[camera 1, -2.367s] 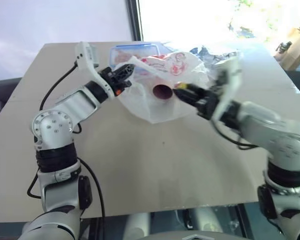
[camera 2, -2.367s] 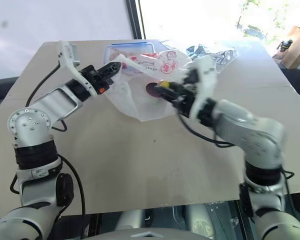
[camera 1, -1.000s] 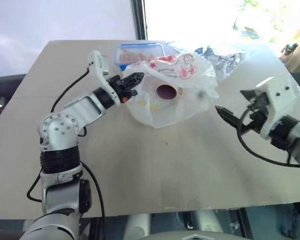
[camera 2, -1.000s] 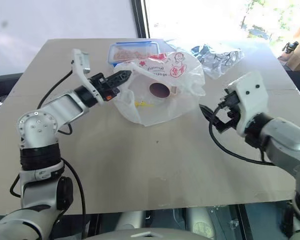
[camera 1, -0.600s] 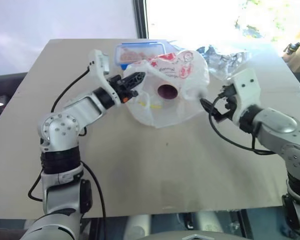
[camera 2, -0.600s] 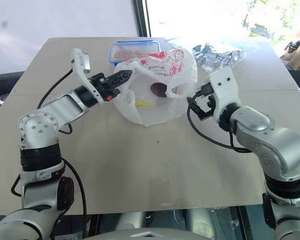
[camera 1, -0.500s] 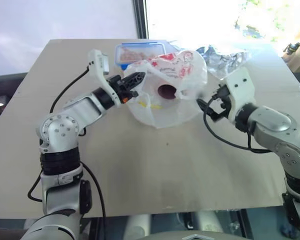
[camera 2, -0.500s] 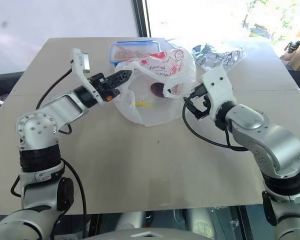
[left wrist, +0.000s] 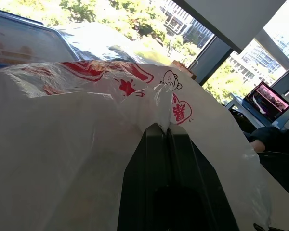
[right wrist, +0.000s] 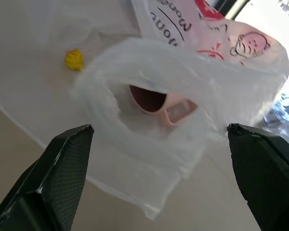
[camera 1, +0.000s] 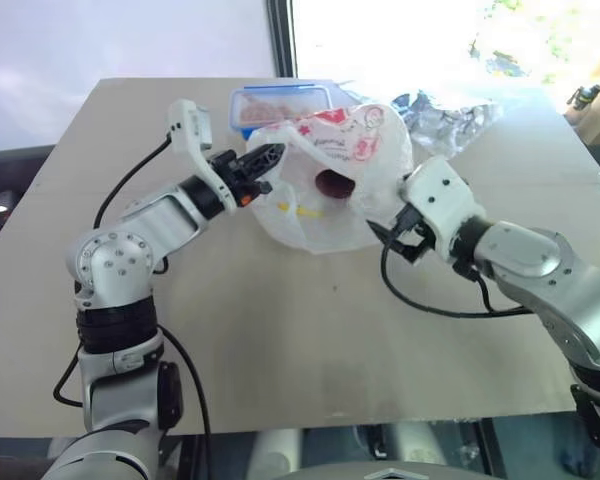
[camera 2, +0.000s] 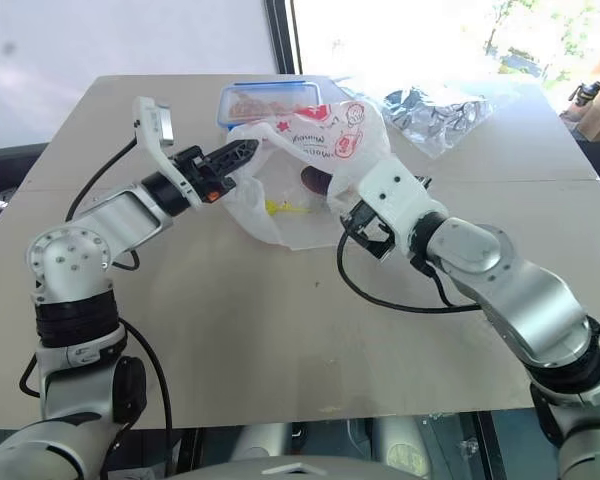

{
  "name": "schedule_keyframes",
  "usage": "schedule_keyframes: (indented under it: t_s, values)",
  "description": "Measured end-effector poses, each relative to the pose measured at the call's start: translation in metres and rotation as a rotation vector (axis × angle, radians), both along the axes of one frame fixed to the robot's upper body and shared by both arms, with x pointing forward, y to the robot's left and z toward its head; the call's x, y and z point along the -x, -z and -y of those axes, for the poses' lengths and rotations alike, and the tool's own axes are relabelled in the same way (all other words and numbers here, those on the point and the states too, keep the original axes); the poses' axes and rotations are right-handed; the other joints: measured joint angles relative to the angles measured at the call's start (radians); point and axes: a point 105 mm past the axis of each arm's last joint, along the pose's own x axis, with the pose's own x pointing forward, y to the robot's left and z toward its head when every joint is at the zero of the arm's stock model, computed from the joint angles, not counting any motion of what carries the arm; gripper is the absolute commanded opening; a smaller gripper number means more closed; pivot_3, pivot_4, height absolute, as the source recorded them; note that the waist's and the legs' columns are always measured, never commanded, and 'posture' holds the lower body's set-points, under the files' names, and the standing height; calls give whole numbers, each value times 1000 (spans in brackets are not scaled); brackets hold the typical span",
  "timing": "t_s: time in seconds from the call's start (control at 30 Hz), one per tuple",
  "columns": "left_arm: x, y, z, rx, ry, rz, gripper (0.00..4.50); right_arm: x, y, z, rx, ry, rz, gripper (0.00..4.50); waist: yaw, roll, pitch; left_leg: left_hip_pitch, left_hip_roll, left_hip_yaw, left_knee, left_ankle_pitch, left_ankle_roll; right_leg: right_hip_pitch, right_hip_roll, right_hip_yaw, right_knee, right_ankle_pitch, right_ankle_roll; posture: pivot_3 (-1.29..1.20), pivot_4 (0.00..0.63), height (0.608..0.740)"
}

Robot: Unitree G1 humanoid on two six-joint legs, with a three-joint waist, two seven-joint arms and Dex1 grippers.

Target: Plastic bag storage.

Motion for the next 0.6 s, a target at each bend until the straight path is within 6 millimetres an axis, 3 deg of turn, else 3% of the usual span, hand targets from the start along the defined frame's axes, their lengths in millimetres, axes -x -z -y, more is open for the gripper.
schedule_keyframes:
  t_s: [0.23,0.27,0.37,0.47,0.5,0.53,0.57,0.6]
  values:
    - [0,0,0,-2,1,-3,0,-7,7,-3,87,11,73,4474,-1,0,0,0,0,0,0,0,0,0,0,0,0,0,0,0,150,740]
    - [0,1,0,-2,1,-3,0,-12,9,-1,101,28,90,4240,0,0,0,0,0,0,0,0,0,0,0,0,0,0,0,0,150,740]
    - [0,1,0,-3,1,-4,0,-24,11,6,131,74,121,3269,0,0,0,0,0,0,0,0,0,0,0,0,0,0,0,0,150,740]
    - [0,0,0,-5,0,-3,0,-29,8,8,120,97,147,1774,0,0,0,0,0,0,0,0,0,0,0,0,0,0,0,0,150,740]
    - [1,0,1,-8,1,1,0,-30,7,8,118,100,152,1002,0,0,0,0,0,0,0,0,0,0,0,0,1,0,0,0,150,740]
    - [1,-1,0,-11,-1,3,0,-31,7,9,114,101,152,843,0,0,0,0,0,0,0,0,0,0,0,0,1,0,0,0,150,740]
    - [1,-1,-1,-15,-4,4,0,-32,5,10,105,106,153,192,0,0,0,0,0,0,0,0,0,0,0,0,1,0,0,0,150,740]
    - [2,-1,-2,-18,-5,6,0,-32,3,12,96,111,155,18,0,0,0,0,0,0,0,0,0,0,0,0,1,0,0,0,150,740]
